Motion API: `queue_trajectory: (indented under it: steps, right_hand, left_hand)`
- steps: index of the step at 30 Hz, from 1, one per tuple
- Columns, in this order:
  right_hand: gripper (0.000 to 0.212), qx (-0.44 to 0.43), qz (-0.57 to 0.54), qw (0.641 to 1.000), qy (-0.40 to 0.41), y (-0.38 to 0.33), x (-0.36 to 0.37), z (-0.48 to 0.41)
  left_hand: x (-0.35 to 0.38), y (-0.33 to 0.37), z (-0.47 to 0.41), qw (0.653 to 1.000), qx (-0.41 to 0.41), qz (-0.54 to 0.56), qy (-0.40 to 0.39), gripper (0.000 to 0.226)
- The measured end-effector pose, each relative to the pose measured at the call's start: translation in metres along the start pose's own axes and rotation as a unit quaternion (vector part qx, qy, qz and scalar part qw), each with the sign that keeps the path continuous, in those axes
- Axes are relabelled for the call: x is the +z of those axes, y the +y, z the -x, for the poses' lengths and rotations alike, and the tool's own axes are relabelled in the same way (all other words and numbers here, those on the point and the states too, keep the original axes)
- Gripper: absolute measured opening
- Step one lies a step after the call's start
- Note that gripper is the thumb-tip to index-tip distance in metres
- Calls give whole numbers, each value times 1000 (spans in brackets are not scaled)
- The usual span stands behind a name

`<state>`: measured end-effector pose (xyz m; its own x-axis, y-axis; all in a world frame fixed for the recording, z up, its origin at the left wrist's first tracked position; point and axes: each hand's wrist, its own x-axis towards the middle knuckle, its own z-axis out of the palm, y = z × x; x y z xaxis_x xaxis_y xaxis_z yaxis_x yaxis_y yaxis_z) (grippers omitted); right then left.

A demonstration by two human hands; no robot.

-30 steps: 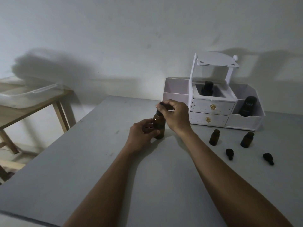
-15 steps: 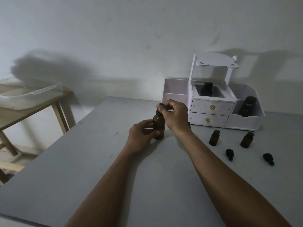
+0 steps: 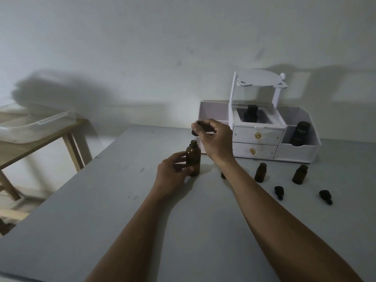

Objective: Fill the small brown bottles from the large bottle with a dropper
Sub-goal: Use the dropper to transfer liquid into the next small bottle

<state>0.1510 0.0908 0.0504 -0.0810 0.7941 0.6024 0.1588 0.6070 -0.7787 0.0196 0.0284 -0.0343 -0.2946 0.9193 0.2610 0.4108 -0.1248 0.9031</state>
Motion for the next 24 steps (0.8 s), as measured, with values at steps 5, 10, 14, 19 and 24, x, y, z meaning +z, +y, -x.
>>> queue_trajectory:
  steps: [5,10,14,19,24]
  right_hand:
    - [10,-29,-16,999,22,-25,-12,-16]
    - [16,-44,-61,995,61,-47,-39,-27]
    - [16,-38,-77,992,90,-48,-71,-22]
    - [9,-35,-39,990,130,-31,-117,-3]
    - [11,-4,16,986,164,-3,-151,14]
  left_hand:
    - [-1,5,8,998,-40,-8,52,68]
    - [3,19,31,996,-65,11,57,31]
    - [26,39,54,998,-52,13,-34,25]
    - [72,64,71,987,-11,16,-163,29]
    - [114,74,62,987,-9,7,-158,40]
